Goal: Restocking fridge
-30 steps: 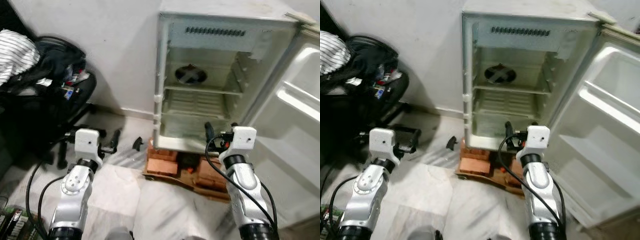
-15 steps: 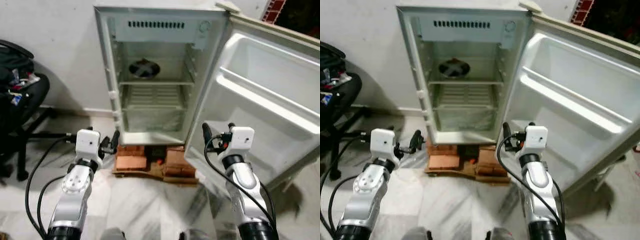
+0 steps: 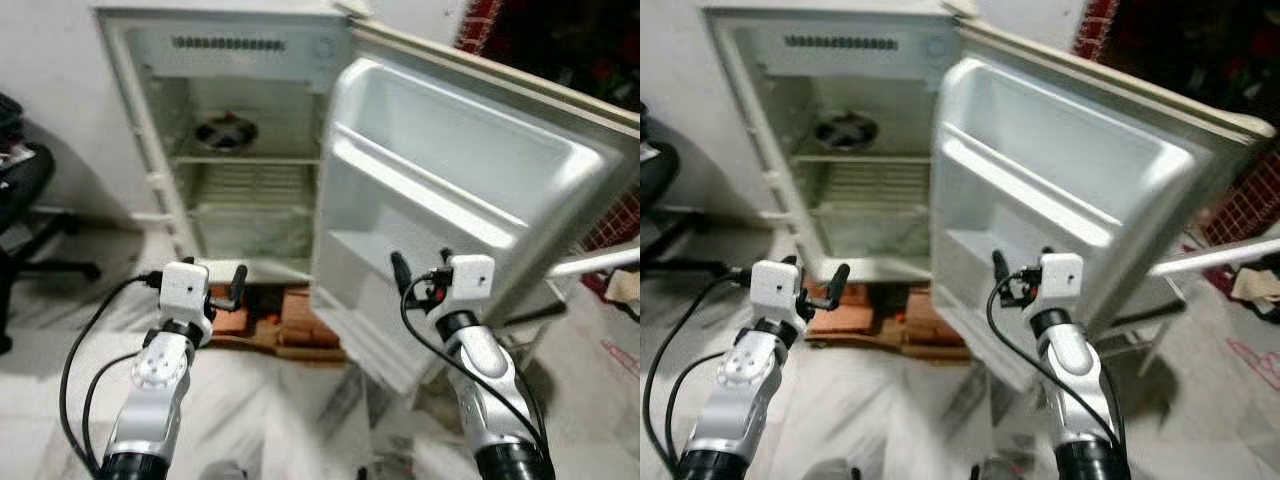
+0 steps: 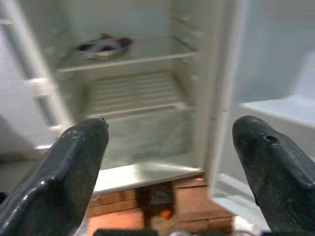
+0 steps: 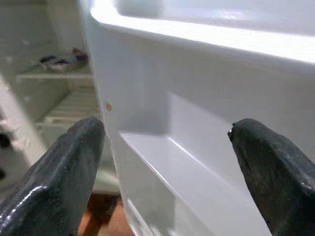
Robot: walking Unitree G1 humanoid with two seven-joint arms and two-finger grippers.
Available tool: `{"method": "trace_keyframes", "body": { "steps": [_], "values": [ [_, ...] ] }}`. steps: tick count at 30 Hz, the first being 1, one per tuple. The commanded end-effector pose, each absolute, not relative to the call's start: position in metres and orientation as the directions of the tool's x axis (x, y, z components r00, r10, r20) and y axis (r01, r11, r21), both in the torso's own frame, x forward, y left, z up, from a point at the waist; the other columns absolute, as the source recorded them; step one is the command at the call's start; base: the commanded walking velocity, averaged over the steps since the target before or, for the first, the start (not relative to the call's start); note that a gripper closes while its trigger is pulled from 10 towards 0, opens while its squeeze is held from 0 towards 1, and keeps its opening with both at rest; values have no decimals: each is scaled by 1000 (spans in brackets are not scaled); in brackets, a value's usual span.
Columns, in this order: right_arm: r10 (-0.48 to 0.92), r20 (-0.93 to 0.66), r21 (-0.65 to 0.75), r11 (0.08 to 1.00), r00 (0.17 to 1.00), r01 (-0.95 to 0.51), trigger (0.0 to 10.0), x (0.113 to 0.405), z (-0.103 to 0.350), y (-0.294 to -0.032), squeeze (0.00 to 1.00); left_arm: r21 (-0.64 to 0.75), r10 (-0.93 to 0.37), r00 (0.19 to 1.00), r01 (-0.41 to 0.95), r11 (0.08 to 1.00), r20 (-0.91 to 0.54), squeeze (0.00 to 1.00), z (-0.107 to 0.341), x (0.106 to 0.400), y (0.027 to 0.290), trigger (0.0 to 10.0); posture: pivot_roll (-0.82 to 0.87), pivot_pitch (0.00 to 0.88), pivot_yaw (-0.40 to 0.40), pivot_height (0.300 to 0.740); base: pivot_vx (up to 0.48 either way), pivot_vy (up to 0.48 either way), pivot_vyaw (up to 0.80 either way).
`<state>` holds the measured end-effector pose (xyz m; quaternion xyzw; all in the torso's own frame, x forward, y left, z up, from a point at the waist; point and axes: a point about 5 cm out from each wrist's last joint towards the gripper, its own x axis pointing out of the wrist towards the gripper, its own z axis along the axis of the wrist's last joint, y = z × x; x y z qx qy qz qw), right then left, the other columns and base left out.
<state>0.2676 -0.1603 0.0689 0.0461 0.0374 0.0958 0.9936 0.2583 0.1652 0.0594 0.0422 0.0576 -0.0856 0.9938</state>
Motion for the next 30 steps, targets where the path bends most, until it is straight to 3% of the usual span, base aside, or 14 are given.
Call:
{"method": "trace_keyframes", "body": {
  "steps": [1,2,5,8,14,21,24,30],
  "values": [
    [276,-84,129,956,958,-264,10000,265,68,-159,0,70,-196,974,205,976,-117,0,61,259,157,10000,16,0,-16,740,0,-480,0],
    [428,-112,182,896,897,-405,10000,258,66,-149,0,69,-200,972,209,975,-120,0,59,258,157,10000,15,0,-16,740,0,-480,0],
    [534,-139,213,839,834,-501,10000,252,64,-145,0,69,-204,971,213,975,-124,0,58,258,157,10000,15,0,-17,740,0,-480,0],
    [567,-149,228,817,810,-530,10000,250,63,-144,0,69,-205,971,214,974,-125,0,58,257,157,10000,17,0,-18,740,0,-480,0],
    [706,-243,210,708,665,-674,10000,233,52,-146,0,74,-203,971,214,974,-125,0,58,256,158,10000,21,0,-18,740,0,-469,0],
    [550,-315,52,824,773,-565,10000,252,47,-177,0,78,-162,974,176,981,-158,0,51,253,168,10000,26,0,-14,740,0,0,0],
    [428,-237,-8,897,872,-442,10000,267,59,-187,0,62,-123,976,136,989,-179,0,47,250,175,10000,30,0,-13,740,0,0,0],
    [329,-95,-5,944,940,-331,10000,282,80,-188,0,32,-29,973,37,999,-227,0,38,242,188,10000,37,0,-9,740,0,0,123]
  ]
}}
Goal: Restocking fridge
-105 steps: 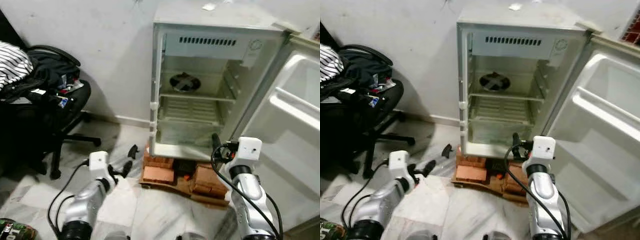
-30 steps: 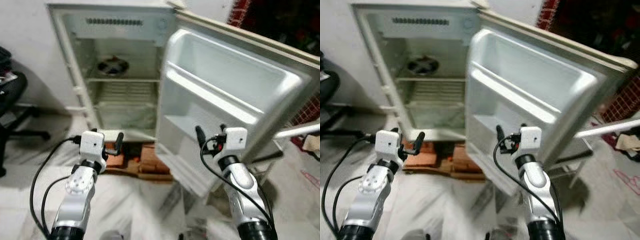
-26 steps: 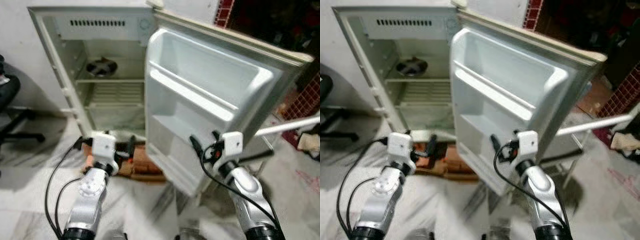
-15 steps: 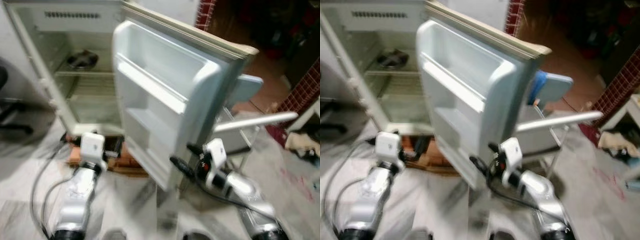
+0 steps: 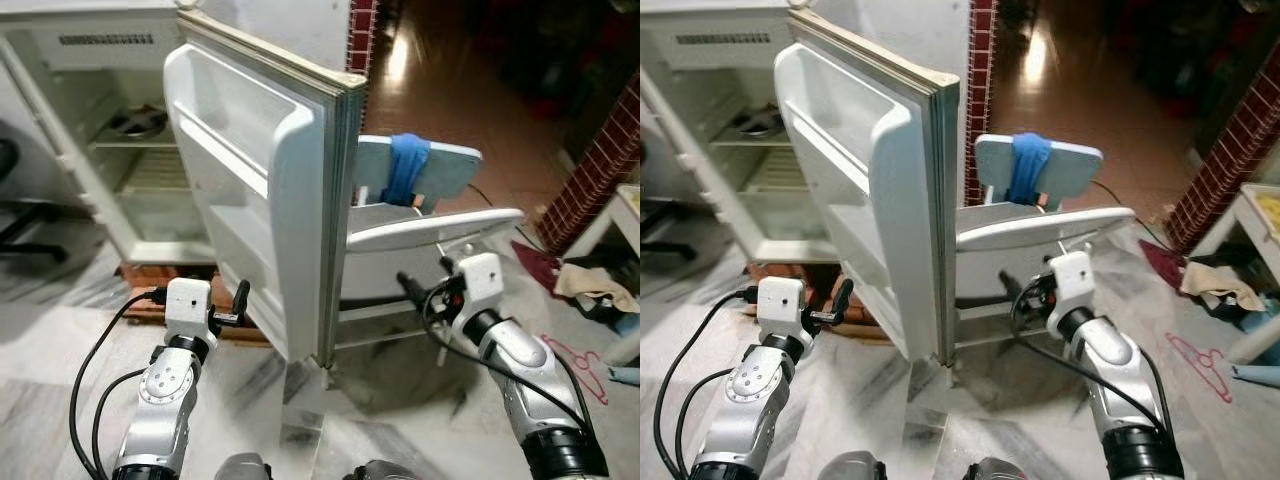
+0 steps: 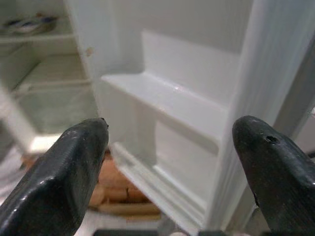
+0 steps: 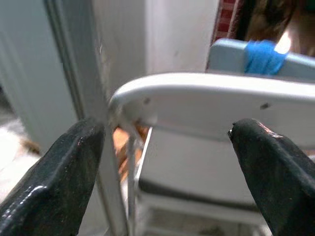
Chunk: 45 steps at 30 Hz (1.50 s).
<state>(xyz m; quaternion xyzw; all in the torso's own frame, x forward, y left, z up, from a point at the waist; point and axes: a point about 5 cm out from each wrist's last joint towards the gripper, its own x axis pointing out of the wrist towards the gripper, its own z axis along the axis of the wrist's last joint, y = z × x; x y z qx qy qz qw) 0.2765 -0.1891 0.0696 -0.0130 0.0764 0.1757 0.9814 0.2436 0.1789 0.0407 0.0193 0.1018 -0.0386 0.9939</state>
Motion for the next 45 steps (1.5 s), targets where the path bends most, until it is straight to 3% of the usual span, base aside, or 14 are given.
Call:
{"method": "trace_keyframes", "body": {
  "steps": [1,13,18,24,32,36,37,39,40,42,45],
  "values": [
    [318,-60,-24,947,946,-320,10000,285,86,-185,0,25,-9,970,16,1000,-243,0,35,239,191,10000,37,0,-9,740,0,0,738],
    [166,70,34,985,984,-169,10000,311,116,-174,0,34,11,969,-2,999,-248,0,33,236,193,10000,47,0,-14,740,0,0,676],
    [76,76,132,988,994,-85,10000,326,123,-167,0,26,5,970,1,1000,-244,0,34,238,192,10000,49,0,-13,740,0,0,0],
    [21,60,156,987,998,-30,10000,339,129,-160,0,29,1,969,6,1000,-246,0,34,239,190,10000,53,0,-13,740,0,0,0],
    [69,86,253,963,994,-89,10000,353,147,-134,0,34,0,971,8,999,-239,0,35,240,191,10000,60,0,-14,740,0,0,0],
    [299,197,350,868,934,-352,10000,347,166,-98,0,36,-6,972,15,999,-237,0,36,240,190,10000,63,0,-12,740,0,0,0],
    [430,257,424,754,865,-501,10000,336,176,-80,0,36,-9,972,18,999,-235,0,36,240,189,10000,63,0,-12,740,0,0,0],
    [459,274,439,722,845,-534,10000,333,178,-76,0,36,-9,972,18,999,-235,0,36,240,189,10000,63,0,-12,740,0,0,0],
    [666,402,443,459,628,-770,10000,299,198,-55,0,38,-16,972,25,999,-233,0,36,240,189,10000,61,0,-10,740,0,0,0],
    [756,474,429,248,450,-869,10000,272,210,-45,0,39,-19,973,29,999,-232,0,36,240,188,10000,60,0,-10,740,0,0,0],
    [783,487,450,154,387,-879,10000,259,208,-50,0,39,-22,972,32,999,-232,0,36,241,188,10000,55,0,-8,740,0,0,0]
  ]
}}
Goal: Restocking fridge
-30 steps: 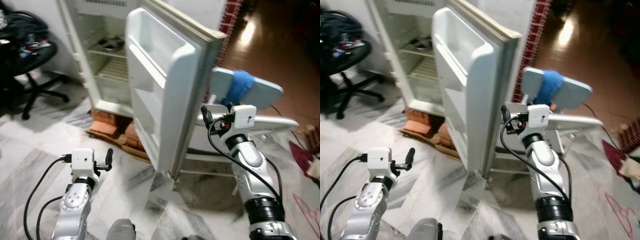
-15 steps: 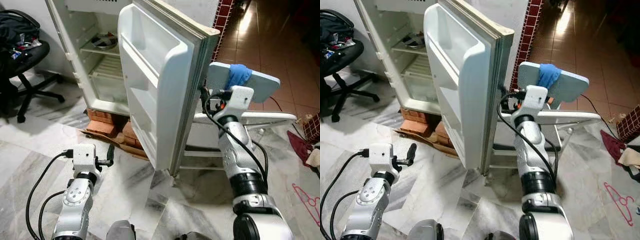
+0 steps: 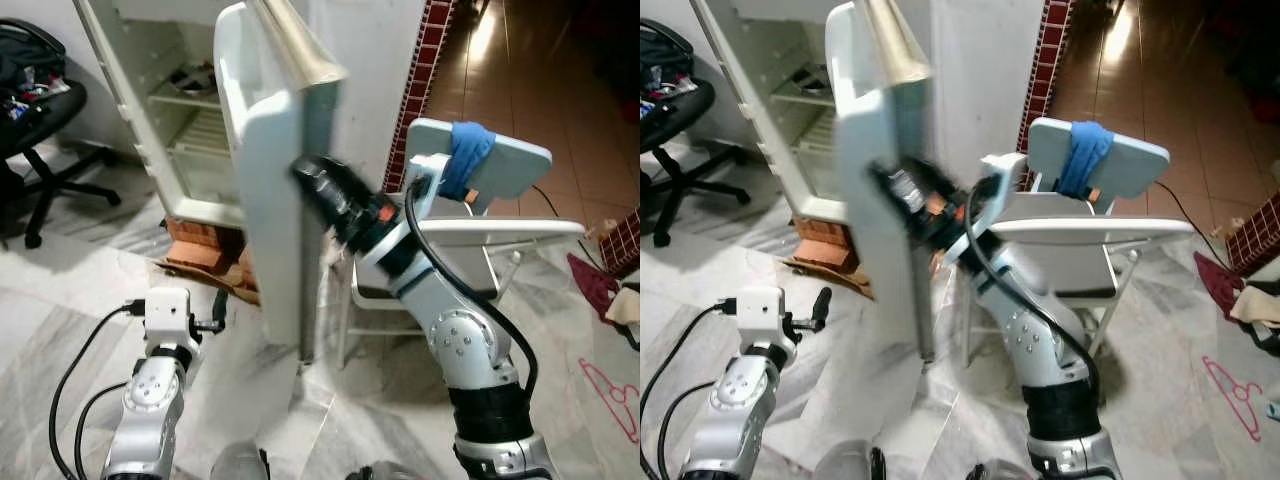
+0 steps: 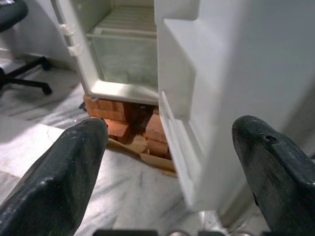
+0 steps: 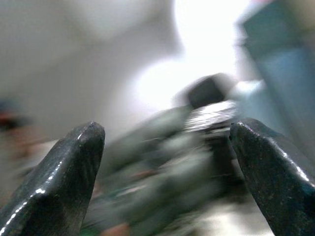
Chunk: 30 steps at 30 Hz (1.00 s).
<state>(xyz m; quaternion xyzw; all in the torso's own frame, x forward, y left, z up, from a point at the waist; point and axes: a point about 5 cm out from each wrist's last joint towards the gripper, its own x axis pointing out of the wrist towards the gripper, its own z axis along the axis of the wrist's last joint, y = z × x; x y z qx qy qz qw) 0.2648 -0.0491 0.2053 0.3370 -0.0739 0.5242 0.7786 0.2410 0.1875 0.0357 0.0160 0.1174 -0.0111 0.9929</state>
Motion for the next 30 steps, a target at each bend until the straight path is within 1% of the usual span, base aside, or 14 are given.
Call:
{"method": "trace_keyframes", "body": {
  "steps": [1,3,4,7,8,9,11,13,14,17,21,23,27,30],
  "values": [
    [785,481,466,148,390,-872,10000,258,205,-53,0,39,-23,972,33,999,-232,0,37,241,188,10000,55,0,-8,740,0,0,0],
    [783,436,476,217,443,-852,10000,263,196,-58,0,39,-26,972,36,999,-232,0,37,241,188,10000,53,0,-6,740,0,0,0],
    [776,376,490,297,506,-820,10000,268,184,-64,0,39,-30,972,40,998,-233,0,36,241,187,10000,50,0,-5,740,0,0,0],
    [751,319,515,374,578,-771,10000,274,173,-71,0,39,-33,972,43,998,-233,0,36,241,187,10000,50,0,-5,740,0,0,0],
    [744,263,529,422,615,-736,10000,274,162,-79,0,40,-34,972,44,998,-233,0,36,241,187,10000,50,0,-7,740,0,0,0],
    [744,263,529,422,615,-736,10000,274,162,-79,0,40,-34,972,44,998,-233,0,36,241,187,10000,50,0,-7,740,0,0,0],
    [698,104,498,580,709,-644,10000,275,137,-94,0,41,-34,972,45,998,-233,0,36,242,187,10000,50,0,-8,740,0,0,0],
    [657,60,483,640,751,-598,10000,276,128,-102,0,38,-36,972,46,998,-230,0,36,242,187,10000,50,0,-9,740,0,0,0],
    [603,24,466,699,797,-543,10000,277,120,-110,0,40,-40,973,50,998,-228,0,36,242,187,10000,51,0,-10,740,0,0,0],
    [497,-54,375,814,866,-444,10000,279,107,-122,0,63,-57,974,72,995,-220,0,38,244,185,10000,56,0,-15,740,0,0,0],
    [398,-72,332,874,914,-355,10000,279,102,-135,0,128,-113,975,139,982,-190,0,47,251,182,10000,63,0,-19,740,0,112,0],
    [306,-82,252,927,949,-277,10000,279,98,-145,0,139,-116,977,141,980,-177,0,52,254,186,10000,62,0,-17,740,0,472,0],
    [222,-98,203,959,970,-199,10000,275,90,-154,0,172,-169,970,199,965,-174,0,53,247,191,10000,47,0,-19,740,0,463,0],
    [194,-98,192,966,976,-173,10000,272,88,-160,0,180,-166,972,196,964,-166,0,54,245,195,10000,41,0,-16,740,0,458,0]
  ]
}}
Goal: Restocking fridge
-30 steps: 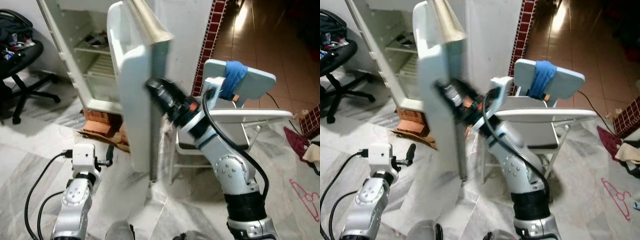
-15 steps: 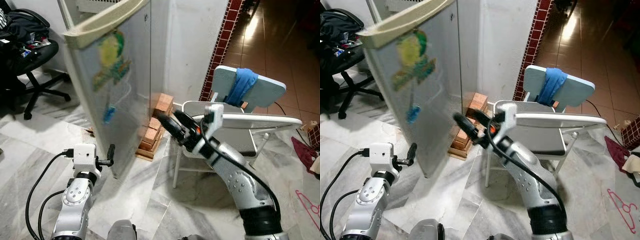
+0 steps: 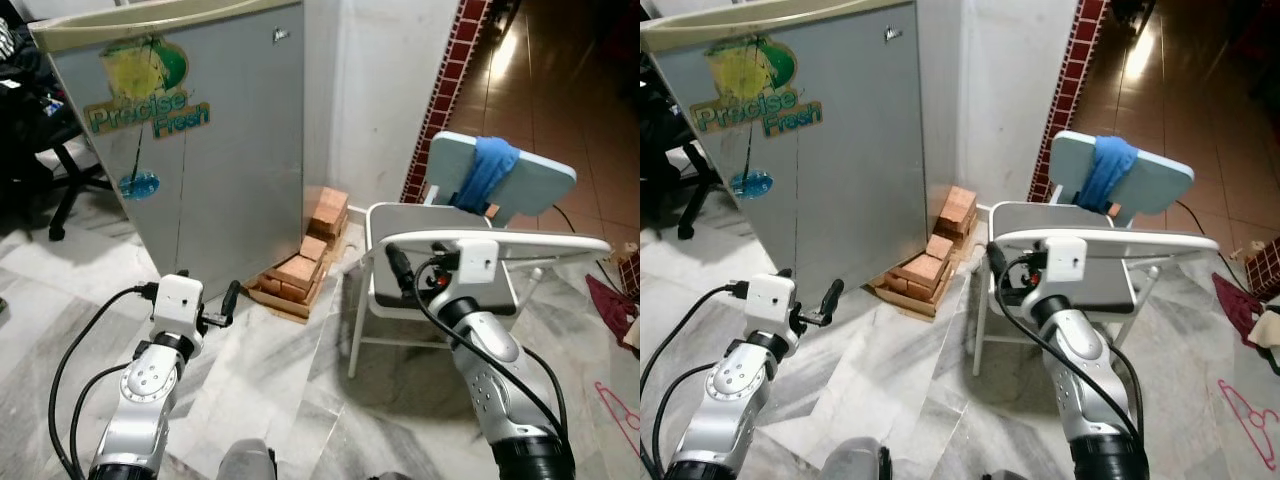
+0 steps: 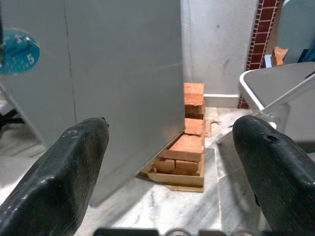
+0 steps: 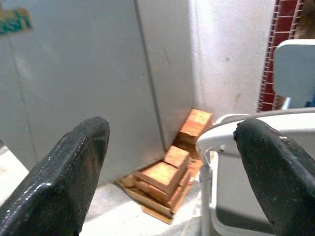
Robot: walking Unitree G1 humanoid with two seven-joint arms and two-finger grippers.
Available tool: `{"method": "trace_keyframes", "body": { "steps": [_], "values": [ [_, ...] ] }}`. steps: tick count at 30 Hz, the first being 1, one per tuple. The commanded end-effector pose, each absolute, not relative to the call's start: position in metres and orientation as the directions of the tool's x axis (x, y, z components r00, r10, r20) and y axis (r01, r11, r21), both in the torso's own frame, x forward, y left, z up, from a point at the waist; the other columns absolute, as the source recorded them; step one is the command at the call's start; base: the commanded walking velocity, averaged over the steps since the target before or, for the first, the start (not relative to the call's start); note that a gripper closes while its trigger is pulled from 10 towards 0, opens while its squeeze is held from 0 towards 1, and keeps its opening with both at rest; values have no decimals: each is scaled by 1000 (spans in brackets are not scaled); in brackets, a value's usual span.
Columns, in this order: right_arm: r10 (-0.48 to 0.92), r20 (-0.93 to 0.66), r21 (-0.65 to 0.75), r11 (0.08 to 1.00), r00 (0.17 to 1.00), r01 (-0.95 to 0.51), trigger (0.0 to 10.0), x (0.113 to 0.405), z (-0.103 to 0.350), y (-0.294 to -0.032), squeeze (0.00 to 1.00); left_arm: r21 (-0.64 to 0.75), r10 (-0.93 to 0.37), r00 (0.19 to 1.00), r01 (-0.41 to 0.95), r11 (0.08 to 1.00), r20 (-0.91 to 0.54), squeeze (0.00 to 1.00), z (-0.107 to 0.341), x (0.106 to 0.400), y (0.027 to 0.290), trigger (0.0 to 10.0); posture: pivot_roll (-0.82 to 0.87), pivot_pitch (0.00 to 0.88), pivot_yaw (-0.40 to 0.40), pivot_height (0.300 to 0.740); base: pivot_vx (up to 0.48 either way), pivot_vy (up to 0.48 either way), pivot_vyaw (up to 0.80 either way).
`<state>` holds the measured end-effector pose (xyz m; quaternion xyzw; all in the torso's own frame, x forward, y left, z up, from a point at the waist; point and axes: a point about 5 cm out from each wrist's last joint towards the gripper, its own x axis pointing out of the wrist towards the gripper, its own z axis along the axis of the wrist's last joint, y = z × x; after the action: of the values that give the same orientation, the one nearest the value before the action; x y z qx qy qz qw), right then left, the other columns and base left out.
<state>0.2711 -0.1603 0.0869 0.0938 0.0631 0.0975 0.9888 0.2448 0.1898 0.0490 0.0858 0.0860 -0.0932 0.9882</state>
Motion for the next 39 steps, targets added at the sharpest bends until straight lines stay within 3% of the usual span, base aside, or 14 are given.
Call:
{"method": "trace_keyframes", "body": {
  "steps": [1,6,10,14,19,22,27,31,39],
  "values": [
    [178,-103,191,969,979,-157,10000,271,86,-163,0,172,-162,974,189,967,-160,0,56,246,194,10000,40,0,-14,740,0,469,0],
    [81,-113,153,986,990,-63,10000,266,79,-180,0,106,-132,981,147,983,-142,0,56,248,183,10000,14,0,-2,740,0,475,0],
    [31,-166,197,980,986,3,10000,259,66,-189,0,78,-188,962,206,975,-196,0,46,248,170,10000,12,0,-2,740,0,476,0],
    [52,-185,172,985,981,-20,10000,254,59,-185,0,96,-272,943,294,951,-191,0,44,250,158,10000,-6,0,7,740,0,476,0],
    [-1,-201,173,984,980,37,10000,251,51,-185,0,46,-201,958,214,976,-205,0,40,253,165,10000,-14,0,10,740,0,480,0],
    [-38,-214,80,995,976,56,10000,247,44,-183,0,25,-211,953,222,975,-217,0,33,250,161,10000,-10,0,5,740,0,480,0],
    [-45,-160,73,996,986,58,10000,249,53,-184,0,66,-228,959,242,968,-168,0,41,253,158,10000,-14,0,7,740,0,480,0],
    [-64,-117,13,998,991,66,10000,252,60,-189,0,86,-142,986,150,985,-87,0,59,268,173,10000,-18,0,22,740,0,480,0],
    [-92,-53,31,995,994,94,10000,252,70,-196,0,118,-157,984,166,979,-78,0,61,266,180,10000,-17,0,18,740,0,480,0]
  ]
}}
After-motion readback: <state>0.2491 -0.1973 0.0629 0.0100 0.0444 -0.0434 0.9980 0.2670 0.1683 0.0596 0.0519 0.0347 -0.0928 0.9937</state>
